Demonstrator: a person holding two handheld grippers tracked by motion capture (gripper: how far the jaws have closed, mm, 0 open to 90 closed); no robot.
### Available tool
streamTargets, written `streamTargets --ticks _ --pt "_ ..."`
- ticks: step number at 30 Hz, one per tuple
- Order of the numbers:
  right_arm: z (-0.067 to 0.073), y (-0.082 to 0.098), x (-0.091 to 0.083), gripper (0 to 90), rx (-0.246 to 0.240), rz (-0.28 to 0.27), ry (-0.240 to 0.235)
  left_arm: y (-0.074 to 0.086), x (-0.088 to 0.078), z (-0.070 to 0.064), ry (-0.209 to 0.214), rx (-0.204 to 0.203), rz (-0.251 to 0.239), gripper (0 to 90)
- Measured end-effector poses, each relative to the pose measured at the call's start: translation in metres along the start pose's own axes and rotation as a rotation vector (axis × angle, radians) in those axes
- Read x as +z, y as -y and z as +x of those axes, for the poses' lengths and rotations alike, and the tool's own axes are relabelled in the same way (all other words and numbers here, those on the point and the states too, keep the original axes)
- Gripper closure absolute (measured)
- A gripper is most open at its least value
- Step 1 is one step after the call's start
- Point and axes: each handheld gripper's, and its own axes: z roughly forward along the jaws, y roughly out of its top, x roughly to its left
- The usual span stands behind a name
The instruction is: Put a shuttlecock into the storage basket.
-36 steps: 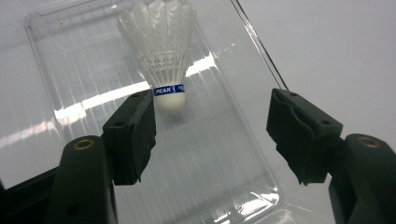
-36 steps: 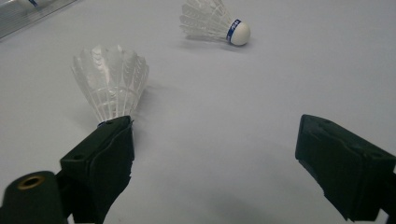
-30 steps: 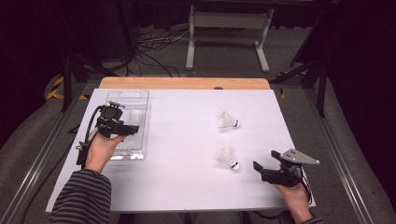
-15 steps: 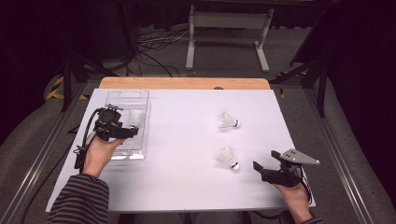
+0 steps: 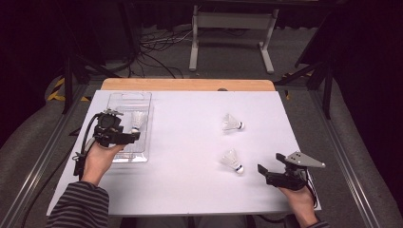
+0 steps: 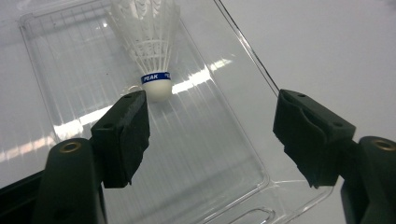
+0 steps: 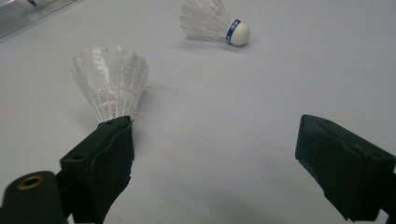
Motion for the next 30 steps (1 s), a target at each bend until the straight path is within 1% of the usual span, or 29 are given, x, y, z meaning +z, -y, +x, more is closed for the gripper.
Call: streamTargets --ticks 4,6,8,9,10,13,16,21,23,24,30 --pt "0.0 0.0 0.0 12.3 -0.001 0.0 0.0 0.003 -0.002 0.0 -0.001 0.01 -0.02 26.9" --pt "0.0 0.0 0.0 12.3 -0.002 0.001 0.001 0.006 -0.003 -0.001 0.006 0.005 -0.029 26.5" --pt "0.0 0.0 0.0 12.3 -0.002 0.002 0.001 0.008 -0.003 0.0 0.005 0.015 -0.035 26.5" --pt "0.0 0.0 0.0 12.3 -0.002 0.002 0.002 0.009 -0.004 0.0 0.012 0.01 -0.032 26.4" --pt "0.0 0.0 0.0 12.3 -0.003 0.003 0.002 0.01 -0.004 0.0 0.017 0.005 -0.04 26.4" --pt "0.0 0.0 0.0 12.3 -0.002 0.002 0.003 0.013 -0.006 0.001 0.014 0.011 -0.048 26.2" --pt "0.001 0.0 0.0 12.3 -0.003 0.002 0.003 0.015 -0.008 0.0 0.017 0.012 -0.053 26.0" --pt "0.001 0.0 0.0 12.3 -0.004 0.002 0.003 0.018 -0.01 0.0 0.008 0.032 -0.053 25.2" --pt "0.0 0.0 0.0 12.3 -0.003 0.002 0.003 0.02 -0.011 0.0 0.022 0.03 -0.058 25.1" --pt "0.001 0.0 0.0 12.3 -0.003 0.003 0.003 0.02 -0.011 0.0 0.017 0.033 -0.06 25.1" --pt "0.001 0.0 0.0 12.3 -0.003 0.003 0.004 0.025 -0.015 -0.001 0.028 0.04 -0.073 24.8"
